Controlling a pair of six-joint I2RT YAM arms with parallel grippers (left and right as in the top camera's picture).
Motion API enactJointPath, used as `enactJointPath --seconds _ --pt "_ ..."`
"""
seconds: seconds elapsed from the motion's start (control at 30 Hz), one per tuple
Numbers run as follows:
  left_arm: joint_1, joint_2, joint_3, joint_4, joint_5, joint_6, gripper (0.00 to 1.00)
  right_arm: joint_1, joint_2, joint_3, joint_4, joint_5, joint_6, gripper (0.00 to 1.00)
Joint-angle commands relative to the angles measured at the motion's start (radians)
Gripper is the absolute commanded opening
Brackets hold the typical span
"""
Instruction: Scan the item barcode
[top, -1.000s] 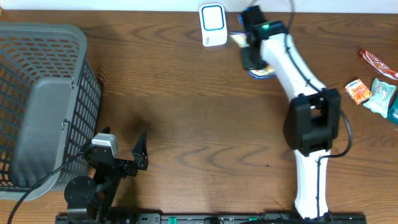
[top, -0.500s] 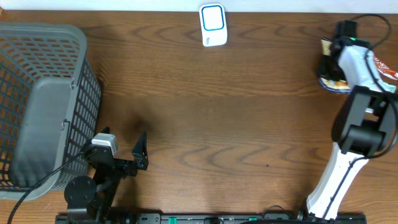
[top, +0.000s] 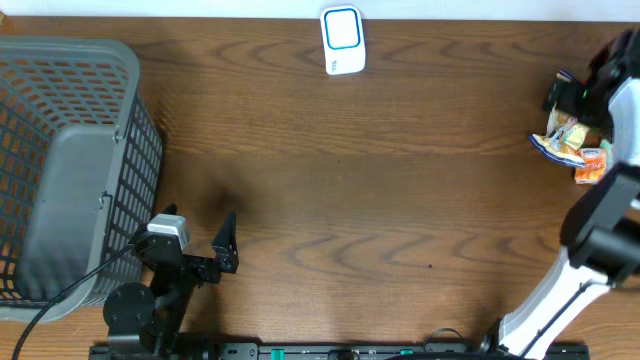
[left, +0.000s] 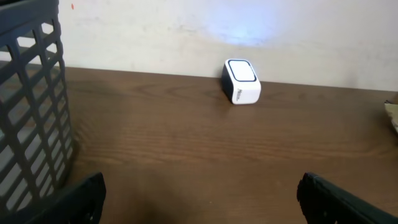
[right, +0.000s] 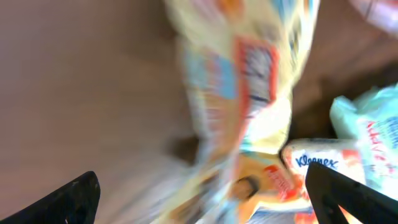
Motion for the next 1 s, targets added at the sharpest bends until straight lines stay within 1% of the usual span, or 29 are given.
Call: enactJointPath --seconds 0.0,0.23,0.37,0.47,0.63,0.7,0.83,0.97 --pt "-0.003 -0.002 -0.001 0.002 0.016 0.014 0.98 0.047 -0.226 0.050 -0.016 -0.112 -0.018 0.99" --pt "-0.003 -0.002 -0.001 0.002 0.016 0.014 0.98 0.180 -0.559 0.050 -0.117 -0.174 0.085 0.99" --pt "-0.003 -0.002 -0.001 0.002 0.016 0.014 0.98 0.254 -0.697 0.050 -0.191 -0.183 0.105 0.99" --pt "-0.003 -0.002 -0.001 0.002 0.016 0.014 0.98 0.285 -0.783 0.050 -0.223 -0.183 0.105 0.99" --pt "-0.003 -0.002 -0.001 0.002 0.016 0.014 0.98 0.289 -0.915 0.050 -0.288 -0.183 0.105 0.99" --pt "-0.003 -0.002 -0.001 0.002 0.016 0.014 0.98 0.289 -0.959 0.050 -0.350 -0.159 0.077 0.99" --pt "-0.003 -0.002 -0.001 0.002 0.016 0.014 0.98 0.289 -1.029 0.037 -0.460 -0.041 0.060 0.99" --pt "-0.003 -0.002 -0.001 0.002 0.016 0.014 0.97 0.292 -1.102 -0.025 -0.459 -0.021 -0.073 0.99"
